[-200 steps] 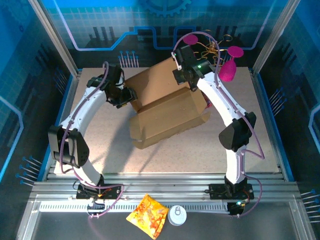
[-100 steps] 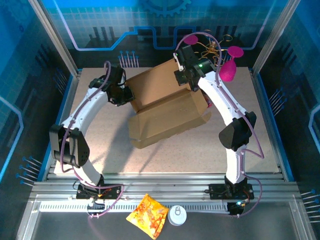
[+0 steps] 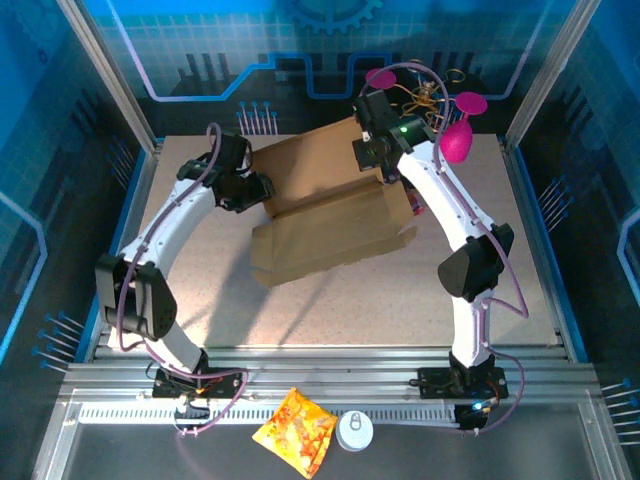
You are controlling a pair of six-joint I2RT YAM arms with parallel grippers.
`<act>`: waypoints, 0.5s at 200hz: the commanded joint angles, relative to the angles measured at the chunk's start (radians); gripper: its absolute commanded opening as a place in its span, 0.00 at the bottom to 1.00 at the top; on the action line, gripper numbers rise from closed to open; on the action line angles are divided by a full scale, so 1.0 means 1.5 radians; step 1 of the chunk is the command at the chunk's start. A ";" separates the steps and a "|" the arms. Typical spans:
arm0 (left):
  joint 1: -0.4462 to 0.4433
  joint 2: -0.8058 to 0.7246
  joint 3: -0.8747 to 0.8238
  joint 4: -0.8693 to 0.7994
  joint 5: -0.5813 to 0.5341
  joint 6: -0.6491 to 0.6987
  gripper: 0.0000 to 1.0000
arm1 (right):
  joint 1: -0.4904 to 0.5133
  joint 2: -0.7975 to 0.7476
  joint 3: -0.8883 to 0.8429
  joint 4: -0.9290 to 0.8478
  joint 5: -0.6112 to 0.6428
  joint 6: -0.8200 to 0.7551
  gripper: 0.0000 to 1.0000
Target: Fold the paper box
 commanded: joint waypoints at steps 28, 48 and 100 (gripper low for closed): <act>-0.002 -0.128 -0.094 0.100 0.041 -0.041 0.62 | -0.016 0.017 0.039 -0.026 -0.015 0.049 0.00; 0.000 -0.143 -0.123 0.138 0.056 -0.027 0.63 | -0.020 0.023 0.045 -0.032 -0.026 0.051 0.00; 0.004 -0.085 -0.099 0.120 0.036 0.014 0.57 | -0.023 0.033 0.062 -0.043 -0.046 0.052 0.00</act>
